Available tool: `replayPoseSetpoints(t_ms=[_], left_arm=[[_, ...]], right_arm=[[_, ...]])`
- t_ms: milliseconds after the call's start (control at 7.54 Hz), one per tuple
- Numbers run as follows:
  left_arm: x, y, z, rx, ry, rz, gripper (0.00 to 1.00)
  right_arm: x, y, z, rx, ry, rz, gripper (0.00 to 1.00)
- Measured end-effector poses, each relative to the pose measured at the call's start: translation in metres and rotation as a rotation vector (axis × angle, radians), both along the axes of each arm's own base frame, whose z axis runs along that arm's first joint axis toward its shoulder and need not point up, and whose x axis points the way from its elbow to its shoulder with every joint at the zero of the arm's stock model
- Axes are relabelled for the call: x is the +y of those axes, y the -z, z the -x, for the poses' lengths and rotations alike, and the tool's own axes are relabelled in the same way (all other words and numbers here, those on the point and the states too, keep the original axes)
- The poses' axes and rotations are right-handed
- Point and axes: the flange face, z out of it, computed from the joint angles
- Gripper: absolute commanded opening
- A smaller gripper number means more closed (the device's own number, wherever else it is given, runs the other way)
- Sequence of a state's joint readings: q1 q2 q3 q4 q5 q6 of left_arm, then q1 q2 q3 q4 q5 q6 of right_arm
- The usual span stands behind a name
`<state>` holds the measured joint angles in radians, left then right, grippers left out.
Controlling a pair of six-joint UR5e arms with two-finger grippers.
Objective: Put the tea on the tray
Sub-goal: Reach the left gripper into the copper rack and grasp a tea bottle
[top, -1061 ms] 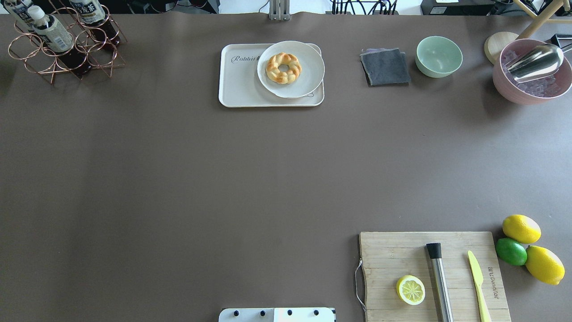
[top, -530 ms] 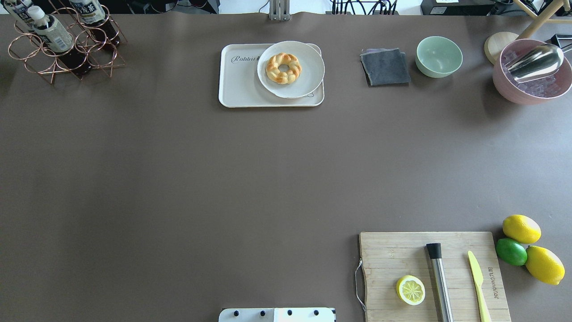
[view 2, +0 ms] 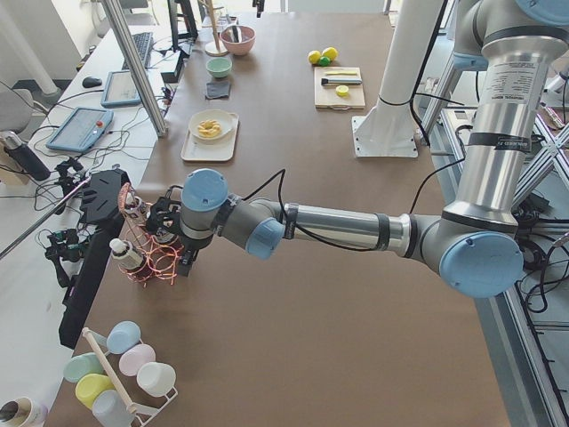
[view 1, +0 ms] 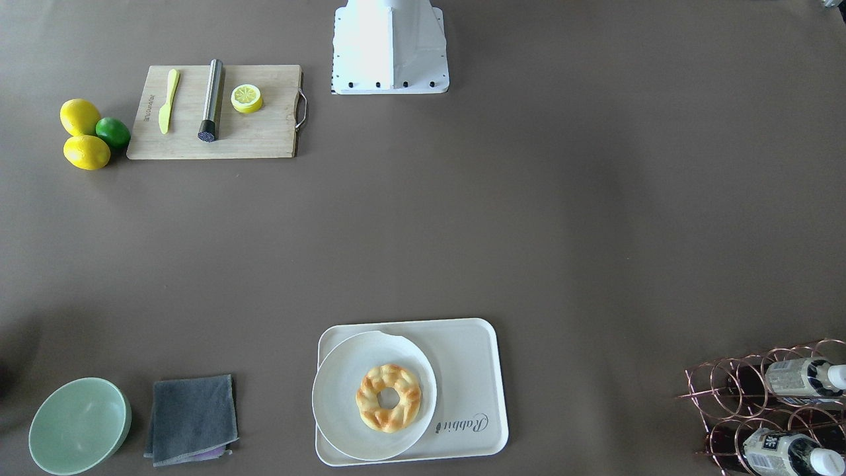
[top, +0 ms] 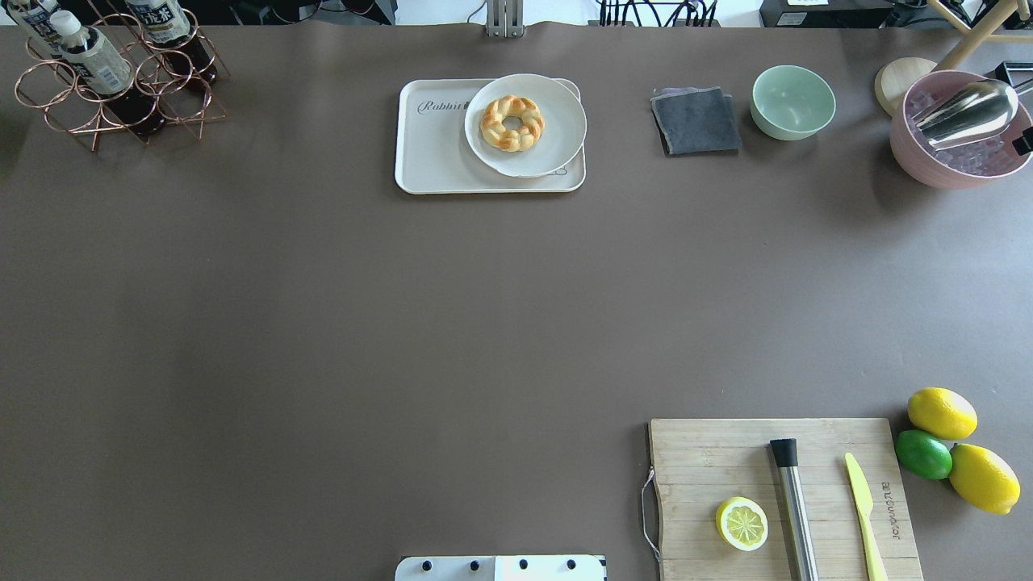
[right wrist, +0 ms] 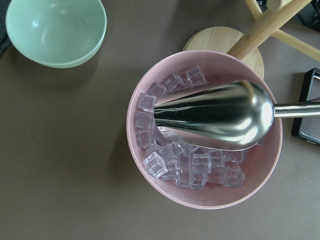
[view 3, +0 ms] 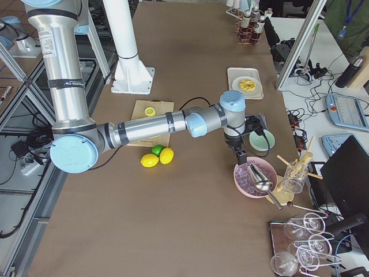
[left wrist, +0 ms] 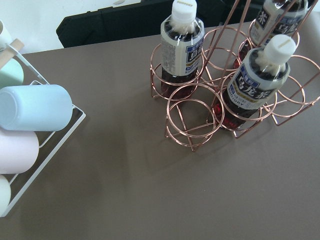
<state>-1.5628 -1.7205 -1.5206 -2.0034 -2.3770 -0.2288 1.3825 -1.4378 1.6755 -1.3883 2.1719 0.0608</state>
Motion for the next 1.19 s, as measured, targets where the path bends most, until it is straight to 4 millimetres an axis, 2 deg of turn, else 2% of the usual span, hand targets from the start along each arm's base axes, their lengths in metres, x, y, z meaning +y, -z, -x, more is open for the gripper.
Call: replayPoseSetpoints(t_ms=[265, 663, 928, 1193], left_arm=[[-0.012, 0.012, -0.039, 0.027, 0.118, 0.014, 0.98], [-0.025, 0.012, -0.097, 0.019, 0.233, -0.019, 0.97], [-0.047, 0.035, -0.132, 0.019, 0.286, -0.050, 0.88], [-0.078, 0.056, -0.156, 0.014, 0.305, -0.072, 0.73]], right_arm=[[-0.001, -0.002, 0.007, -0.003, 0.003, 0.012, 1.00], [-0.001, -0.002, 0.011, -0.006, 0.008, 0.014, 1.00], [-0.001, -0.003, 0.013, -0.006, 0.013, 0.015, 1.00], [-0.001, -0.002, 0.018, -0.007, 0.021, 0.014, 1.00]])
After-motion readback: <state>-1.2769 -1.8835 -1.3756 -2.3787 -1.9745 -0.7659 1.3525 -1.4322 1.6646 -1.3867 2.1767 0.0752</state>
